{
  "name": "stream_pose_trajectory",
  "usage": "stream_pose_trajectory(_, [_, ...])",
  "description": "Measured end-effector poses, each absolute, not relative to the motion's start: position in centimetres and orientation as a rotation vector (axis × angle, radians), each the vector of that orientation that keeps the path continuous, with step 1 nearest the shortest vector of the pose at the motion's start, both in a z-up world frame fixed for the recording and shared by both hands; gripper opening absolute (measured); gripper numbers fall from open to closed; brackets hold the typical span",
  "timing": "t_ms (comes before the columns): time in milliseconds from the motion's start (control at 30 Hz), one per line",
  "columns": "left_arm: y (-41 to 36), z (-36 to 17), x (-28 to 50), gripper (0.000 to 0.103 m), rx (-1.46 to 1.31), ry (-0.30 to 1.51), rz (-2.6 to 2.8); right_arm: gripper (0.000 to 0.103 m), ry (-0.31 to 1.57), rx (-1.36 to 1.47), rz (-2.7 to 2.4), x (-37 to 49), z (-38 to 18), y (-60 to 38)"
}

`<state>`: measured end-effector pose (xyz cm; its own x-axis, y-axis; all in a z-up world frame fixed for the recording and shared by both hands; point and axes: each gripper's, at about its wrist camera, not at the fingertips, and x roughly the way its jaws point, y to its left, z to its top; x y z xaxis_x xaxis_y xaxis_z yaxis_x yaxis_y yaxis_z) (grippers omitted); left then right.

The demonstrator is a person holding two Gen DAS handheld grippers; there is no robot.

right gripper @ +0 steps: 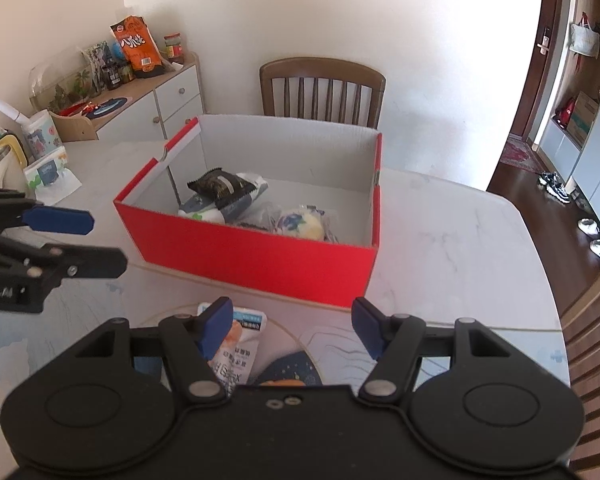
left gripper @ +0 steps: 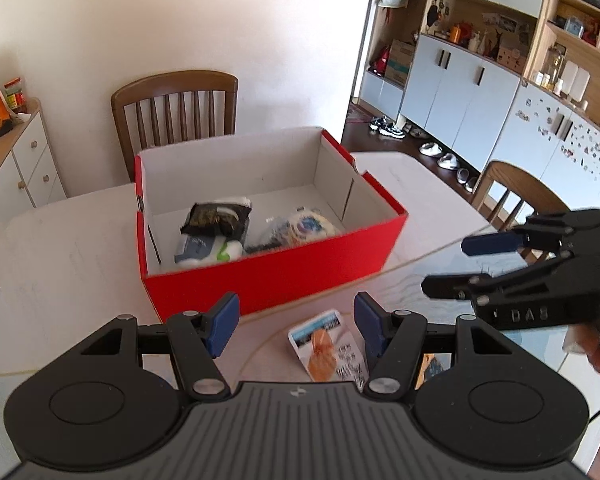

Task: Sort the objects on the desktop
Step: 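Move both tools back over the remaining items on the table, then grasp the yellow squishy toy with the right tool while the left tool lowers onto the gold foil packet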

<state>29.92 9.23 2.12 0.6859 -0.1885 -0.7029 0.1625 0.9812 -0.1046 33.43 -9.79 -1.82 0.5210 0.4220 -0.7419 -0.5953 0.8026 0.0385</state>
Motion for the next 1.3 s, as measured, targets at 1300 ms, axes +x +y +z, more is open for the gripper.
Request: stream_pose_trajectory(1300, [4.6, -6.1, 21.3, 0.088, -0.02, 0.981, -0.247, 0.093, 0.874, -0.209, 0.641, 29.1, -8.5, -11.0])
